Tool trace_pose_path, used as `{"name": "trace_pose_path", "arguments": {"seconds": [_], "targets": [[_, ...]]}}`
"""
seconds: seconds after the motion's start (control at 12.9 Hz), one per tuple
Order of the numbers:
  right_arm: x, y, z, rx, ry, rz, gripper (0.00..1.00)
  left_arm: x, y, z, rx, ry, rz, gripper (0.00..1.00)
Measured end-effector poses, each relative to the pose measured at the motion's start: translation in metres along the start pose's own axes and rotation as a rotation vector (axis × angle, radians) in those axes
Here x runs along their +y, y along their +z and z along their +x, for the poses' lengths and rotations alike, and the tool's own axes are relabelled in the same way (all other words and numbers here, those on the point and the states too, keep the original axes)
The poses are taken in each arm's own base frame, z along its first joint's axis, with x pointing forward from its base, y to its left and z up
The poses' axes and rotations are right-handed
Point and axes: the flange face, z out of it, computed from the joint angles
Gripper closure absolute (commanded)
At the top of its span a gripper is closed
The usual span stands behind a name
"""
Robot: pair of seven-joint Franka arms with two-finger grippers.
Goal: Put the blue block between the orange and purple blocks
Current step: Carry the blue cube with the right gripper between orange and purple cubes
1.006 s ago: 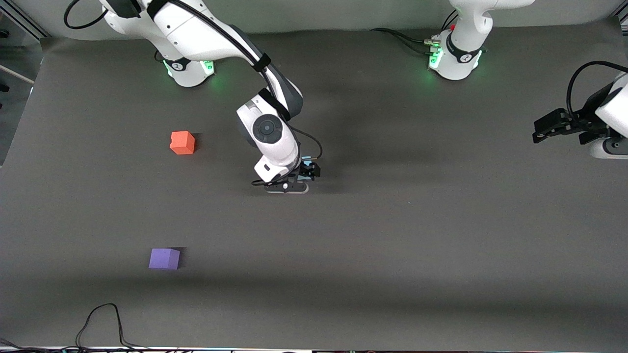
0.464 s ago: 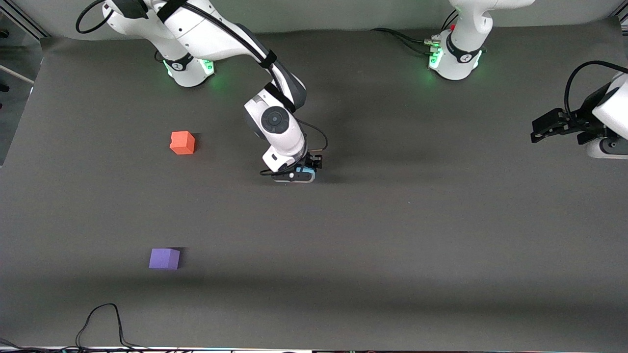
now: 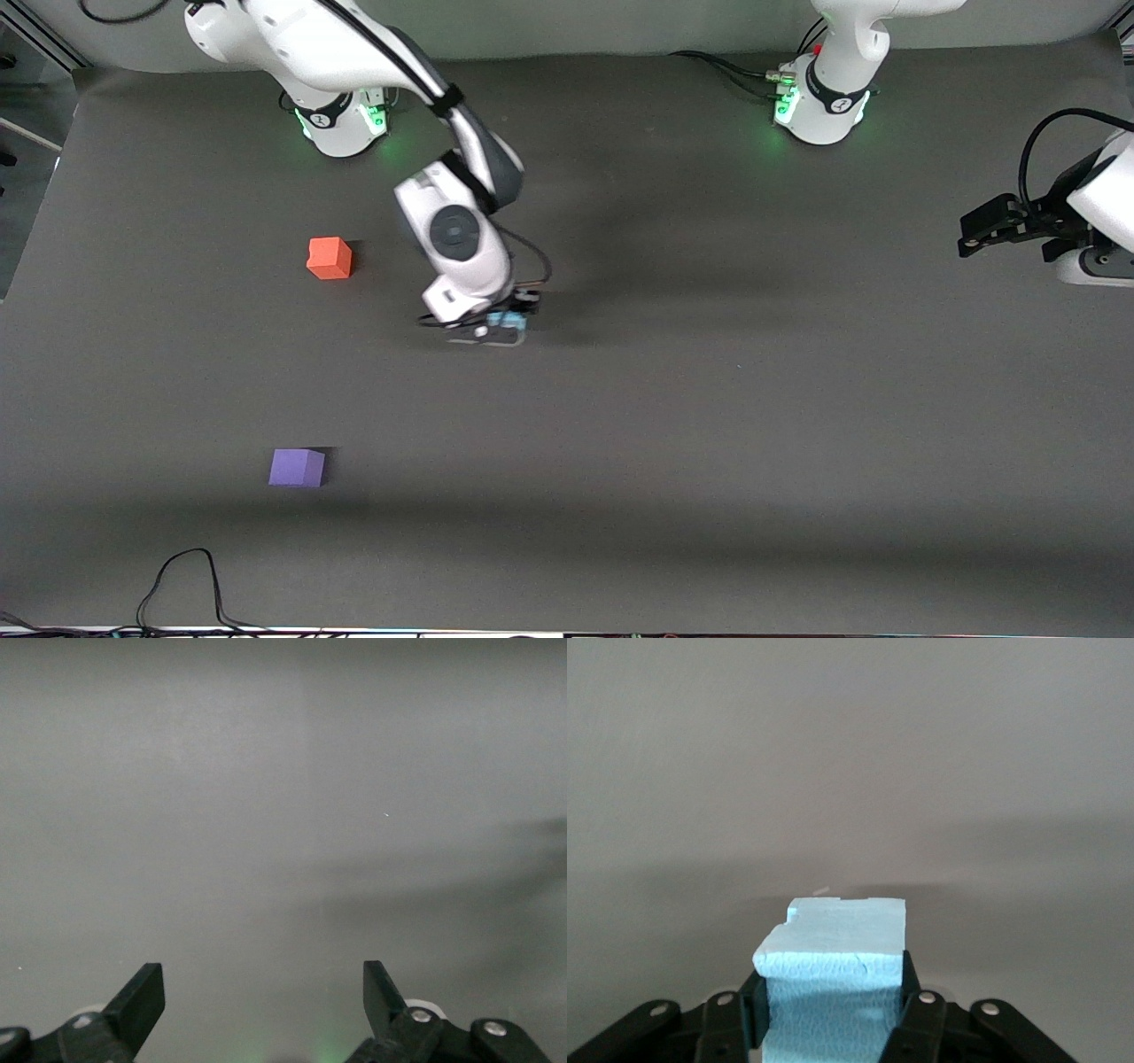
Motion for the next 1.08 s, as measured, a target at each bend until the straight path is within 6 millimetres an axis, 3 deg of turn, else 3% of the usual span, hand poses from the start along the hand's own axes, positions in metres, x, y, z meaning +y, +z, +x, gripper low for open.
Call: {"name": "trace_pose_path", "arguments": {"seconds": [0.08,0.23,0.39,0.54,0.62,0.77,1.01,1.08], "targets": [[0.041,-0.025,0.02,0.009,-0.004,0.0,0.93,0.0,0.0,0.0,-0.001,0.012,0.0,0.0],[0.137,-0.045,0.051,0.019,-0.017,-0.009,0.92,-0.001,0.002,0.0,-0.004,0.019,0.001,0.0],[0.225,-0.035,0.062,0.014,-0.038,-0.02,0.9,-0.001,0.003,0.0,-0.008,0.021,0.004,0.0],[0.282,0.0,0.055,0.048,-0.076,-0.005,0.89,-0.001,0.004,0.0,-0.009,0.023,0.016,0.0],[0.297,0.021,0.047,0.064,-0.093,0.008,0.88,-0.001,0.004,0.0,-0.01,0.023,0.018,0.0],[0.308,0.055,0.033,0.065,-0.118,0.041,0.85,-0.001,0.004,0.0,-0.01,0.024,0.018,0.0],[0.317,0.085,0.036,0.099,-0.168,0.08,0.81,0.0,0.004,0.0,-0.007,0.024,0.018,0.0],[0.319,0.085,0.037,0.105,-0.182,0.092,0.79,0.0,0.004,0.001,-0.005,0.025,0.018,0.0]]}}
